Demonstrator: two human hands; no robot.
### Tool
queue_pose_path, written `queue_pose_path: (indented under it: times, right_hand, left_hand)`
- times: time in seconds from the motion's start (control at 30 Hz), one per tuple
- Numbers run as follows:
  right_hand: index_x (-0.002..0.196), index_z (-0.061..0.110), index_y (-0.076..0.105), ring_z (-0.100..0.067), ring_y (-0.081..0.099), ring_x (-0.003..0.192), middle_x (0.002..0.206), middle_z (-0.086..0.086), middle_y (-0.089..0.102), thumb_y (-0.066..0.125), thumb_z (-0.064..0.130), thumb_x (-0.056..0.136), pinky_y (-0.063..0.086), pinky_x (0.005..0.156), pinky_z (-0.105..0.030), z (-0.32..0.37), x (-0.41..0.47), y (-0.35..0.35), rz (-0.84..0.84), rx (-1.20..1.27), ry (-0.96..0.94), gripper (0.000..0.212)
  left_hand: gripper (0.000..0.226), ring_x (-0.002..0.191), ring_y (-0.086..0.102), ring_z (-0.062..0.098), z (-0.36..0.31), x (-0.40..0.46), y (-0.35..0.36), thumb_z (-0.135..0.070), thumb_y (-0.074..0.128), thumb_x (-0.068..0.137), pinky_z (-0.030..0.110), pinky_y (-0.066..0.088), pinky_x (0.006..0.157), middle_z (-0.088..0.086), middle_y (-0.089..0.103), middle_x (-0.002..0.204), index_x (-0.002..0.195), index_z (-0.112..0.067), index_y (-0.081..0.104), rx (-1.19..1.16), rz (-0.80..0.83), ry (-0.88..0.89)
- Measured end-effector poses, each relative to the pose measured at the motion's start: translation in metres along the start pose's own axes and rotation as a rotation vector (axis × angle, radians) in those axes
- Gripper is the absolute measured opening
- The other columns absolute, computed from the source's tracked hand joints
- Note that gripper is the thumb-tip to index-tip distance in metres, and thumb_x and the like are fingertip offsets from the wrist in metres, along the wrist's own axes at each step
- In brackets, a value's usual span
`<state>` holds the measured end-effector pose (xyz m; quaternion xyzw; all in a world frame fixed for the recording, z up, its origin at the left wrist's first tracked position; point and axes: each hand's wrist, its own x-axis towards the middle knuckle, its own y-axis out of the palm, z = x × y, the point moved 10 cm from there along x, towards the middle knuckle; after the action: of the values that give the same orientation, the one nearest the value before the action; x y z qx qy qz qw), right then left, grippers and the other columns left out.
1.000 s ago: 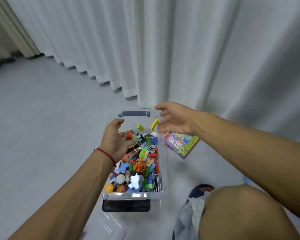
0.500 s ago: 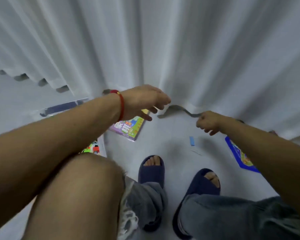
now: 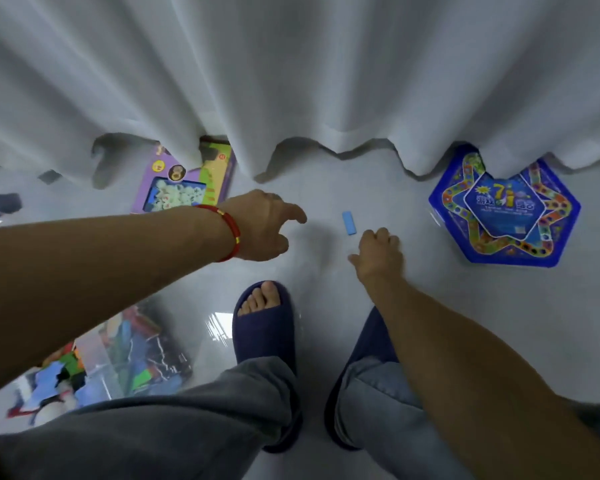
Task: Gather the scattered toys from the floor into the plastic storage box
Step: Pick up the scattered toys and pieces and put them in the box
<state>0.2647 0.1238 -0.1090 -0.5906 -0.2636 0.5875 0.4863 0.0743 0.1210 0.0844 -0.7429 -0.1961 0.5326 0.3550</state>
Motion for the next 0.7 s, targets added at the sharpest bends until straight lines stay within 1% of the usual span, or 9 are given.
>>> queue_pose_path:
  times: [0.07,0.17,0.23,0.3,0.43,0.5,0.57,0.63,0.7]
  right_hand:
    - [0.117,0.009,0.053,-0.029,0.050,0.111,0.119,-0.012,0.051,0.065,0.035,0.092,0.049,0.087,-0.041,-0.004,-0.001,0.006,-0.058,0.035,-0.002,0.038]
    - [0.110,0.003,0.050,-0.026,0.054,0.096,0.106,-0.014,0.052,0.053,0.008,0.098,0.046,0.079,-0.036,-0.001,-0.002,0.001,-0.131,0.247,-0.087,0.013]
    - [0.120,0.003,0.044,-0.030,0.053,0.098,0.118,-0.016,0.046,0.046,-0.005,0.094,0.048,0.083,-0.039,0.001,0.003,-0.012,-0.184,0.441,-0.040,0.027]
    - [0.130,0.006,0.039,-0.031,0.056,0.097,0.129,-0.016,0.041,0.052,-0.011,0.089,0.051,0.082,-0.041,0.016,0.016,-0.024,-0.210,0.555,-0.020,0.046]
    - [0.130,-0.001,0.040,-0.037,0.054,0.108,0.133,-0.021,0.040,0.054,0.016,0.099,0.045,0.086,-0.040,0.042,0.038,-0.005,-0.052,0.424,0.023,0.038]
    - [0.129,-0.001,0.041,-0.036,0.050,0.116,0.132,-0.022,0.043,0.041,0.016,0.103,0.040,0.087,-0.040,0.045,0.033,0.005,0.006,0.394,0.046,0.031]
    - [0.126,-0.002,0.042,-0.035,0.055,0.109,0.125,-0.019,0.050,0.041,0.020,0.104,0.040,0.079,-0.036,0.053,0.015,0.007,0.029,0.411,0.068,0.031]
    - [0.125,-0.002,0.042,-0.032,0.061,0.097,0.112,-0.014,0.058,0.047,0.027,0.101,0.047,0.076,-0.036,0.069,-0.009,0.008,0.107,0.650,0.169,0.039]
    - [0.124,-0.001,0.049,-0.028,0.064,0.082,0.104,-0.013,0.065,0.045,0.032,0.096,0.053,0.068,-0.035,0.104,-0.035,0.003,0.267,0.938,0.202,0.044]
  left_hand:
    - [0.055,0.126,0.048,0.028,0.007,0.004,0.013,-0.028,0.054,0.095,0.044,0.046,0.102,0.010,0.048,0.141,0.147,-0.032,0.035,-0.005,0.038,-0.024]
    - [0.055,0.121,0.051,0.028,0.012,0.008,0.018,-0.031,0.054,0.096,0.042,0.048,0.098,0.012,0.051,0.136,0.147,-0.027,0.034,0.008,0.047,-0.053]
    - [0.052,0.115,0.053,0.027,0.014,0.010,0.016,-0.031,0.053,0.097,0.038,0.050,0.093,0.013,0.054,0.130,0.145,-0.023,0.037,0.016,0.032,-0.061]
    - [0.048,0.109,0.055,0.026,0.017,0.010,0.015,-0.030,0.052,0.097,0.033,0.048,0.086,0.012,0.057,0.124,0.142,-0.021,0.042,-0.009,0.027,-0.069]
    - [0.043,0.106,0.055,0.023,0.021,0.005,0.020,-0.029,0.051,0.097,0.029,0.045,0.083,0.010,0.058,0.122,0.139,-0.020,0.046,-0.045,0.040,-0.078]
    - [0.042,0.102,0.055,0.021,0.024,0.000,0.024,-0.029,0.052,0.097,0.028,0.046,0.083,0.009,0.059,0.123,0.138,-0.020,0.046,-0.053,0.059,-0.082]
    - [0.042,0.102,0.058,0.021,0.028,-0.004,0.021,-0.029,0.054,0.096,0.031,0.051,0.087,0.008,0.060,0.124,0.136,-0.020,0.048,-0.083,0.024,-0.105]
    - [0.038,0.097,0.062,0.023,0.039,-0.009,0.008,-0.031,0.054,0.095,0.035,0.054,0.086,0.007,0.063,0.122,0.131,-0.020,0.051,-0.182,-0.086,-0.183]
    - [0.036,0.089,0.064,0.025,0.052,-0.020,-0.006,-0.035,0.049,0.097,0.037,0.055,0.083,0.010,0.065,0.114,0.127,-0.015,0.052,-0.339,-0.190,-0.302]
